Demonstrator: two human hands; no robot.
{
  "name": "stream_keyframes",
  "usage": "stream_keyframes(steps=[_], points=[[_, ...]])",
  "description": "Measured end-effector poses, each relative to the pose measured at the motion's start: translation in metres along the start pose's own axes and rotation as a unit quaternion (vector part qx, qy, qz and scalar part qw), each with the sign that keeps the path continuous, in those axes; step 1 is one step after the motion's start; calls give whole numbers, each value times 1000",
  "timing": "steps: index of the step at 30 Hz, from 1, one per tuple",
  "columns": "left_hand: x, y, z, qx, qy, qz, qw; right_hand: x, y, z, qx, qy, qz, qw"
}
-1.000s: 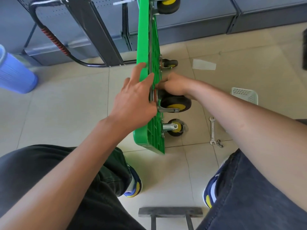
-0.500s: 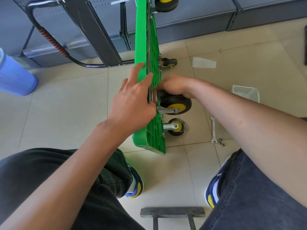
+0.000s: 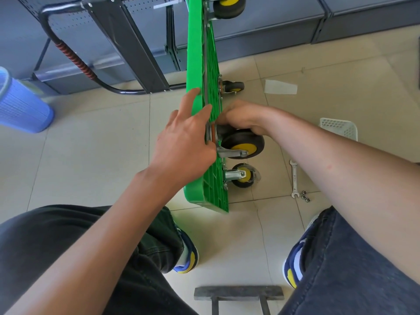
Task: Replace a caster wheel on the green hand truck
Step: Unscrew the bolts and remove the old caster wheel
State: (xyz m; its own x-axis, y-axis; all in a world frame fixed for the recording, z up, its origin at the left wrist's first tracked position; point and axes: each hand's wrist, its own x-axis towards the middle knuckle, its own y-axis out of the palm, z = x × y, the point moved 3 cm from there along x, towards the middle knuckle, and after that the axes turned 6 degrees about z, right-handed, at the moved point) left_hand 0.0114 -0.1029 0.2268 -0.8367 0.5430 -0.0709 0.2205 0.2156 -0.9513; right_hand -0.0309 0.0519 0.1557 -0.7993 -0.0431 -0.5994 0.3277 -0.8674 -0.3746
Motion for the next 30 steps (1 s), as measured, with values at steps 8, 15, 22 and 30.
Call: stream_keyframes(steps=[8,15,22,30], points=[[0,0,-1,8,-7,3,1000,9,0,-4,20,21,19,999],[0,-2,-1,0,-13,4,1000,11,0,-4,28,11,23,999],[0,-3,-2,-4,-16,8,1000,10,-1,-4,-10,-7,37,999],[0,-2,-1,5,-14,2,1000,3,0,-4,-14,16,79,997]])
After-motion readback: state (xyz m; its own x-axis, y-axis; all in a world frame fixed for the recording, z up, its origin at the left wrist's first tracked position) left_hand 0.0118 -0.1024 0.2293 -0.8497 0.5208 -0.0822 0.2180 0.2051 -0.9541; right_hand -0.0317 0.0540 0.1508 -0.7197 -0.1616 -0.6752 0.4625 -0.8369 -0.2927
